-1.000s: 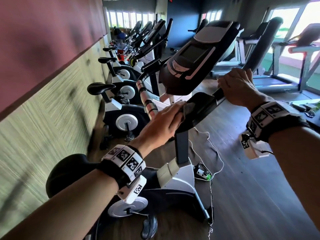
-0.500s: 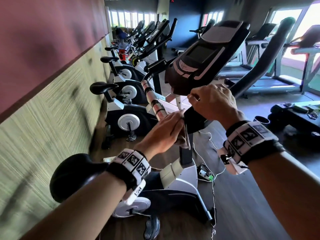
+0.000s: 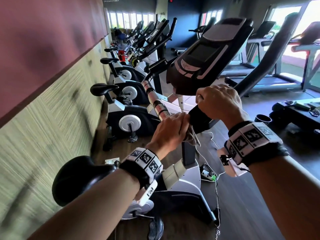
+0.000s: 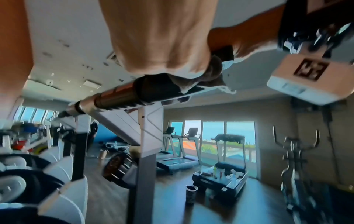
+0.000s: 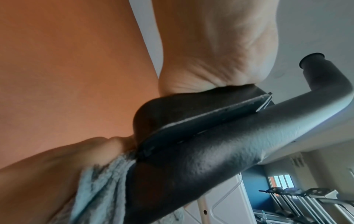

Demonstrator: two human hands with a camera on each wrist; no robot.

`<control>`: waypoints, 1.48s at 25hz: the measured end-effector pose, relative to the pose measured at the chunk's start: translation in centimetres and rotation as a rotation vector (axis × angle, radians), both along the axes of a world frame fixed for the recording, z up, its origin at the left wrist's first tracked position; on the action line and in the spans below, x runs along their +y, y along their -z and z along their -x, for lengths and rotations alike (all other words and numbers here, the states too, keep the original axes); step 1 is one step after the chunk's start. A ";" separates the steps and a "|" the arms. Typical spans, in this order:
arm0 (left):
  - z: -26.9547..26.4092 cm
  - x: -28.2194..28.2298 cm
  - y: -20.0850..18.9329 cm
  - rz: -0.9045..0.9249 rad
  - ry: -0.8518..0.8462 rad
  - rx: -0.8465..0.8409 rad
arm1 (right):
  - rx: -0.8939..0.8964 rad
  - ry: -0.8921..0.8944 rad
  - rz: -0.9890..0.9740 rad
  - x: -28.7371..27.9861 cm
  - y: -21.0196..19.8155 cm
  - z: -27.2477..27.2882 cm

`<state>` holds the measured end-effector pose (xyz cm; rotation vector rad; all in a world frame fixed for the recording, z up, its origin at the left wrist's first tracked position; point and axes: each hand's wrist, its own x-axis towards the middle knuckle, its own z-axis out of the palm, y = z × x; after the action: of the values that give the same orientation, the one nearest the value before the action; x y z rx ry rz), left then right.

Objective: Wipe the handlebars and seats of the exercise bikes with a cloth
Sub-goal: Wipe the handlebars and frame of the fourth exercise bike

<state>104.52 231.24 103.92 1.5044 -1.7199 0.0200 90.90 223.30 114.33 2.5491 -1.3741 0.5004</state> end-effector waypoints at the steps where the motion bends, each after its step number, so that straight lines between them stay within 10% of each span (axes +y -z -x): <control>1: 0.6 0.4 0.5 0.007 -0.004 0.016 | 0.000 0.002 -0.010 0.1 0.0 0.0; 10: -1.4 -0.1 -0.1 -0.123 0.066 -0.128 | 0.011 0.014 -0.017 0.3 0.1 0.1; 15: 1.2 0.9 2.9 0.189 -0.083 -0.029 | 0.012 0.028 -0.022 0.6 0.0 0.0; 26: -4.4 -0.4 -1.9 -0.013 0.129 0.003 | -0.042 0.024 -0.043 0.8 -0.1 0.1; 32: -4.9 0.3 -1.1 0.105 0.098 0.328 | 0.108 0.058 -0.098 0.9 -0.9 -0.4; 37: -2.9 -1.6 1.7 0.117 0.133 -0.016 | 0.378 0.023 -0.102 0.5 -1.3 -1.4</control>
<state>107.38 229.69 102.19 1.3063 -1.7974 0.0622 92.32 223.77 115.65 2.5299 -1.3123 -0.0594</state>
